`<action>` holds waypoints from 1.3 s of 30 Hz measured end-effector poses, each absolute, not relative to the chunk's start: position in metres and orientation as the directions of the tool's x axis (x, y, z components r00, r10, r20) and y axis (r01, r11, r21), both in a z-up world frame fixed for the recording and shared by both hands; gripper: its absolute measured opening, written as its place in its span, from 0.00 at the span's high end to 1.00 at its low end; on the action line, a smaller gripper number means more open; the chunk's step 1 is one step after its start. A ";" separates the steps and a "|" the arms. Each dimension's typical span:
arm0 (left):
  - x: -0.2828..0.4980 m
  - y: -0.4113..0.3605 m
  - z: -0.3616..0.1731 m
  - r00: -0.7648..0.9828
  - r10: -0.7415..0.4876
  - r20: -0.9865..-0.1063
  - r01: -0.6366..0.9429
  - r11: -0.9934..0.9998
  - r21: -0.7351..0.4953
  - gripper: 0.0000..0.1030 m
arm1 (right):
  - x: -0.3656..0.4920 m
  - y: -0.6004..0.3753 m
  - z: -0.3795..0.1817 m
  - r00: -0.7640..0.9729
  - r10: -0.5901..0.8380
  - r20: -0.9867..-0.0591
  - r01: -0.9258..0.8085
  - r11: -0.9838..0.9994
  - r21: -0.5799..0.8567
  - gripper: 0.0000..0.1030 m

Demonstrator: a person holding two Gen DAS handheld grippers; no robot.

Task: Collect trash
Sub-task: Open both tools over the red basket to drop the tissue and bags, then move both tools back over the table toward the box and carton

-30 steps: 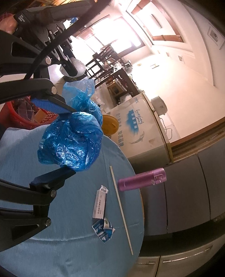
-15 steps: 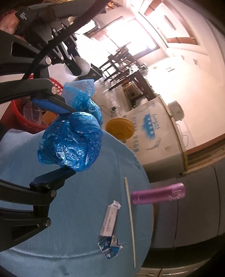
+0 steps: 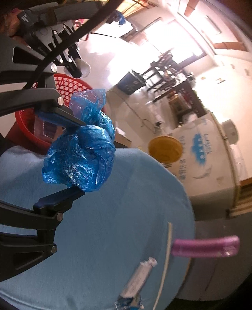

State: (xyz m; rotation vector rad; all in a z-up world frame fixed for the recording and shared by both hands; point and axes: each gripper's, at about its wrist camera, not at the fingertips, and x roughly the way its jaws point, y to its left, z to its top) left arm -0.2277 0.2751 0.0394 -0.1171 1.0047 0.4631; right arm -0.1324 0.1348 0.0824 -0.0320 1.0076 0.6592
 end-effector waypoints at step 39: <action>-0.209 0.225 0.029 0.417 0.260 -0.871 -0.328 0.937 0.123 0.47 | -0.110 0.034 0.081 0.407 0.640 -0.652 -0.351 0.768 0.536 0.34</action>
